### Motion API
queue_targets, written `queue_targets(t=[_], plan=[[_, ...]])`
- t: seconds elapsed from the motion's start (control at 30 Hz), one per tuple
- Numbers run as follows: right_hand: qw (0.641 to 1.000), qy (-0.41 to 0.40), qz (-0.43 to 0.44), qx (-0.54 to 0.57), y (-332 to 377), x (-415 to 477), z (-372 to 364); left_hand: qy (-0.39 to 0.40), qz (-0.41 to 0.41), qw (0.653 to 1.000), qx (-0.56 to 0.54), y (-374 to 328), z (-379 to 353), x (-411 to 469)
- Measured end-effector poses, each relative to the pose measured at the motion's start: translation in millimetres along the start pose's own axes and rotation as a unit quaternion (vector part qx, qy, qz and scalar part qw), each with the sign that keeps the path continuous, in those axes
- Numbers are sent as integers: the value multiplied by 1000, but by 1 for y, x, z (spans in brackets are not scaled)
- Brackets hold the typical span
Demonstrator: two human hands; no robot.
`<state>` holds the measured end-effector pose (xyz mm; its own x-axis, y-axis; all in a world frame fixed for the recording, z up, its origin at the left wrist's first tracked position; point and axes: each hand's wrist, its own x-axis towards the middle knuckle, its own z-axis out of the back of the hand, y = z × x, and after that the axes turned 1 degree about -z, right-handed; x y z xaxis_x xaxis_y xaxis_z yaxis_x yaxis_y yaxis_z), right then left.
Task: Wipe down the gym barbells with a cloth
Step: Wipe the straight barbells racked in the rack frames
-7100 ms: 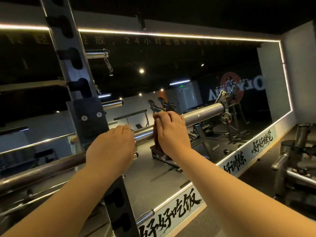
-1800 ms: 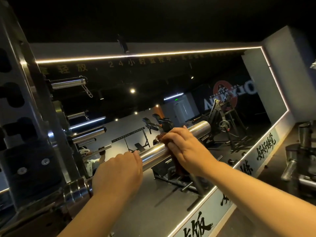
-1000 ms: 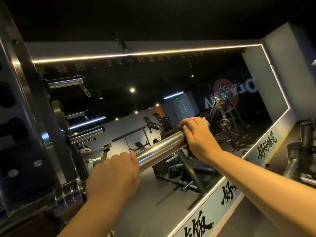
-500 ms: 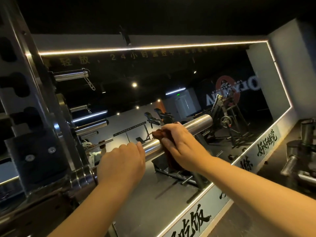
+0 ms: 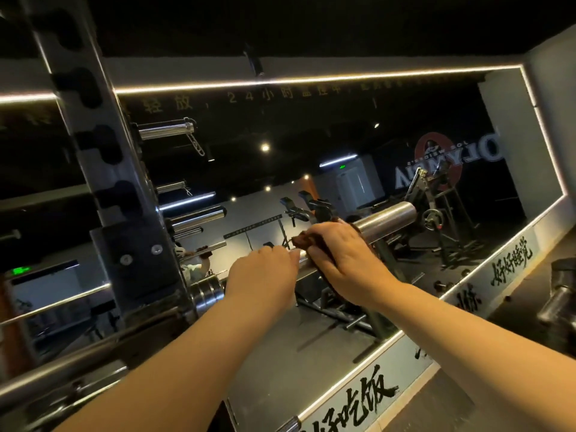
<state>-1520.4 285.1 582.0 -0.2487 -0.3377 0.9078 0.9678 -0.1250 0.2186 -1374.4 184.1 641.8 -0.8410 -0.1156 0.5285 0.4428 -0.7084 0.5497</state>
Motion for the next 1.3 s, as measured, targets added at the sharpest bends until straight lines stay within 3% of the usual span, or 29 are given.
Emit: queue_targets(t=[0.07,0.2,0.27,0.37,0.5,0.6,0.67,0.73,0.9,1.03,1.1,1.2,1.3], plan=[[998,7,-40,-54,-13,7,7,15,-22,1000,6,6,0,-5],[984,-96,-152,9,-12,11,-2,-2,-31,999,26,28,0,-29],[985,-99,-134,43,16,4,-18,-4,-33,999,42,37,2,-42],[996,-28,-37,75,67,-17,-40,5,4,1000,27,46,8,-60],[996,39,75,1,79,-17,-45,46,78,995,-30,74,19,-68],[998,43,30,-24,83,11,-42,94,67,991,-73,95,17,-68],[999,34,-20,-19,99,25,-48,86,58,991,-87,99,12,-73],[998,10,-51,19,115,20,-63,68,54,993,-82,99,6,-77],[980,-89,9,175,135,-39,-96,47,70,991,-107,93,7,-79],[992,-97,41,76,107,-34,-100,48,66,991,-107,92,11,-81],[987,-137,-18,87,94,-24,-98,60,63,991,-106,91,14,-81],[931,-231,-158,234,105,-18,-104,78,60,991,-96,90,17,-82],[925,-228,-125,277,129,-34,-127,74,66,992,-76,87,20,-85]])
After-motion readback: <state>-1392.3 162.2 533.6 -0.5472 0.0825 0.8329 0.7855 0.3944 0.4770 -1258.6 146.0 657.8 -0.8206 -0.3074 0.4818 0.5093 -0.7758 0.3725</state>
